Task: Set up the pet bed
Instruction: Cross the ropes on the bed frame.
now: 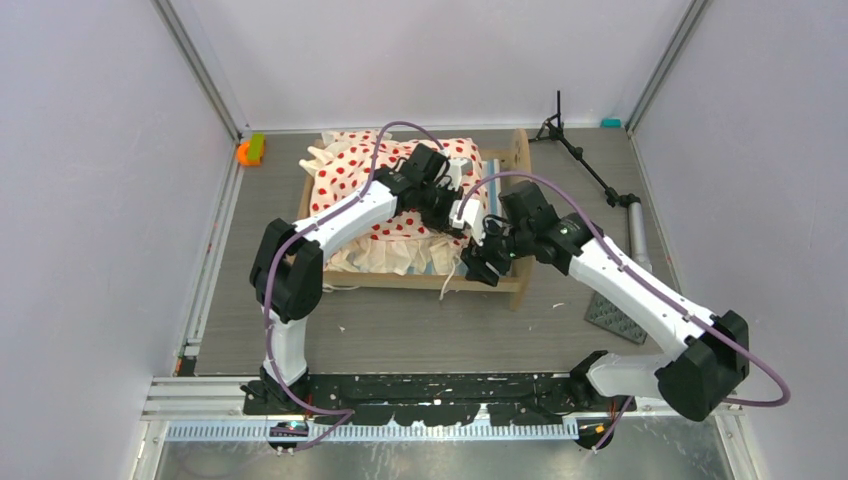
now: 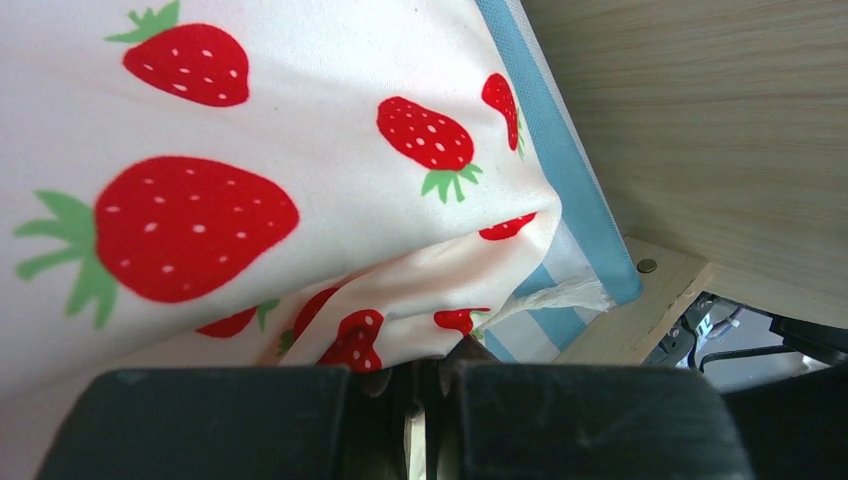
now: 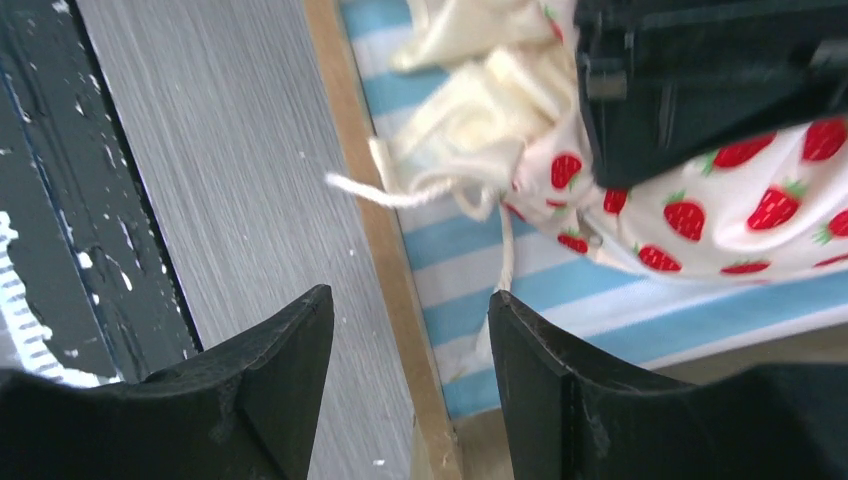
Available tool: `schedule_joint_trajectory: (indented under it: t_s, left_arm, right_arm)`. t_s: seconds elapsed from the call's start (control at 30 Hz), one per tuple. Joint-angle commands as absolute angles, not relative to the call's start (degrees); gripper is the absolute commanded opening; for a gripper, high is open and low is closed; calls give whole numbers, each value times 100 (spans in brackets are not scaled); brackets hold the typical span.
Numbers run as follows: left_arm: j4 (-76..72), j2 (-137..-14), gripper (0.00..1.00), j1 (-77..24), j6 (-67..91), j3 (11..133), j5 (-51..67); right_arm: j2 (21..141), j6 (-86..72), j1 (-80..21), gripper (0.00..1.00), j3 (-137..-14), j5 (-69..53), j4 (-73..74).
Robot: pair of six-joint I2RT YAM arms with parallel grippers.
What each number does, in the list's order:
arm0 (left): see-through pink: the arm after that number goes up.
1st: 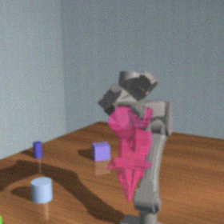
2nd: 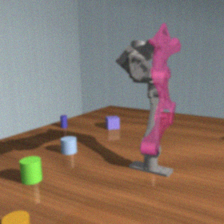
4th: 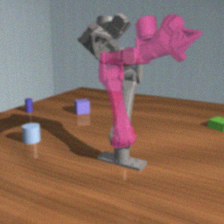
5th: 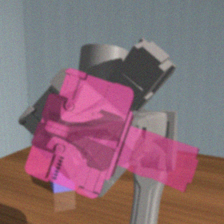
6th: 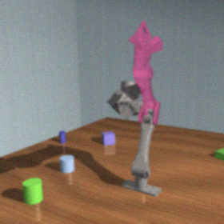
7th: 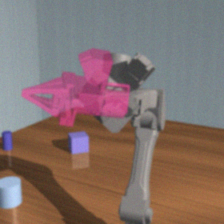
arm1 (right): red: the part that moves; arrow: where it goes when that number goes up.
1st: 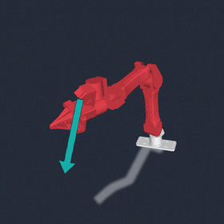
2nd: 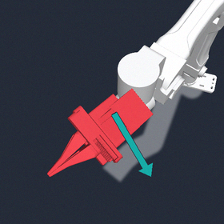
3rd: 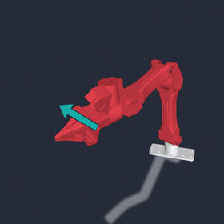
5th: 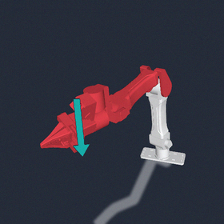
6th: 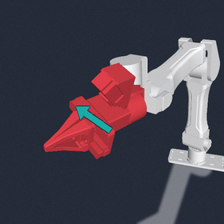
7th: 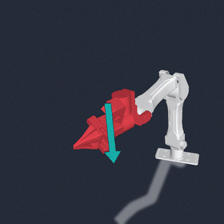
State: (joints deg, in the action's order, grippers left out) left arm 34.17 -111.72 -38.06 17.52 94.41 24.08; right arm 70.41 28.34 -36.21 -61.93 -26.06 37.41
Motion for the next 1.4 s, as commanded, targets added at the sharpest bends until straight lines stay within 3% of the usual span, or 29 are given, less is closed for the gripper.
schedule_joint_trajectory:
  t_s: [0.0,0.4,0.87,1.2,1.37]
  left_arm:
    - [3344,-10841,0,-3742,1683,9478,2465]
    - [3395,-10837,0,-3634,1716,9597,2554]
    - [3370,-10919,0,-3608,1758,9605,2626]
    - [3373,-11004,0,-3604,1782,9666,2659]
    - [3381,-11024,0,-3604,1784,9694,2662]
  right_arm:
    - [7543,2962,-3501,63,-6653,-2334,4653]
    - [8508,3028,-3507,67,-6992,-2525,5000]
    - [7987,3165,-3783,68,-7096,-2961,5372]
    - [8068,3177,-3792,73,-7020,-1869,5359]
    - [8286,3231,-3797,72,-7090,-1993,5600]
